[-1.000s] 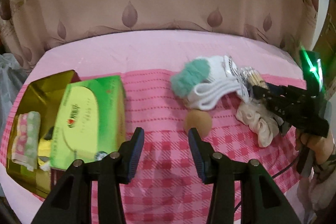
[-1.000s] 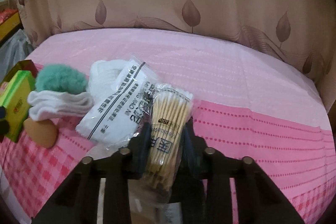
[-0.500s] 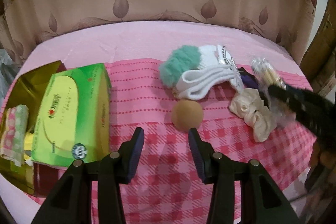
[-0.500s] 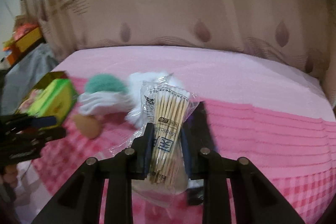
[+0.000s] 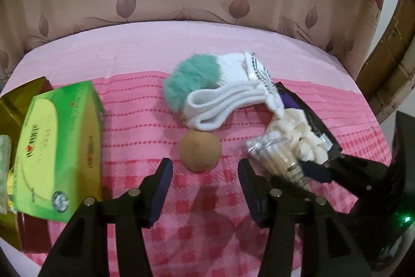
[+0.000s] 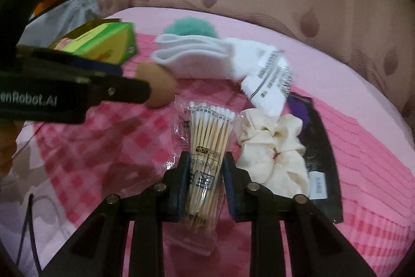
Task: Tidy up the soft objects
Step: 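Grasp the tan makeup sponge with the left gripper while the right holds the swab bag, then carry the tan sponge to the gold tin with the left gripper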
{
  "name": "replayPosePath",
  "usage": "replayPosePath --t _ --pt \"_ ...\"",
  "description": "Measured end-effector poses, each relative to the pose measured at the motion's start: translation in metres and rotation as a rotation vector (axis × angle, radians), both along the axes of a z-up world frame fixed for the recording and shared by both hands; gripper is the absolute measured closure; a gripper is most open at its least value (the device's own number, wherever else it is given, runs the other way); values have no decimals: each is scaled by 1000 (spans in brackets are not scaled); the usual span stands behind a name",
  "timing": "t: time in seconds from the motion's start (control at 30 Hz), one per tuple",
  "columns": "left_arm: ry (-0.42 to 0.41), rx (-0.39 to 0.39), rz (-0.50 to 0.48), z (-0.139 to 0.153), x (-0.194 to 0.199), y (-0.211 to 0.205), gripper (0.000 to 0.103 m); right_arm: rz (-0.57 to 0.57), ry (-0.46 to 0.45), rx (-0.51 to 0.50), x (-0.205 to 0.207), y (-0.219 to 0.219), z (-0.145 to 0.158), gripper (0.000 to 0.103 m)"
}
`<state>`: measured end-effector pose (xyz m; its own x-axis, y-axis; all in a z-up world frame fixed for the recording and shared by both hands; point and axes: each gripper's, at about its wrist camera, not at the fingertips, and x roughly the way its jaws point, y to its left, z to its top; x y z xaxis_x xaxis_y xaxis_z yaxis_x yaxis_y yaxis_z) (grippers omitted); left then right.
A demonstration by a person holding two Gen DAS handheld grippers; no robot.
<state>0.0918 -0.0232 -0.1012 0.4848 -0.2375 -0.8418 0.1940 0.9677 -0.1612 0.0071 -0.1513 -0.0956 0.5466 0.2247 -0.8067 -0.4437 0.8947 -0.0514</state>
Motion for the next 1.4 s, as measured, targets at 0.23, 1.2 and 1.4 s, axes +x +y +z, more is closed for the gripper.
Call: replayPosePath --t 0.23,1.2,1.4 --pt "22 26 12 -14 18 -9 48 -56 10 47 7 -16 -8 80" --pt "5 76 -19 -12 3 -3 63 -63 23 71 8 -24 -9 79" --pt "-15 88 0 3 -15 11 63 -64 22 71 8 -24 -9 79"
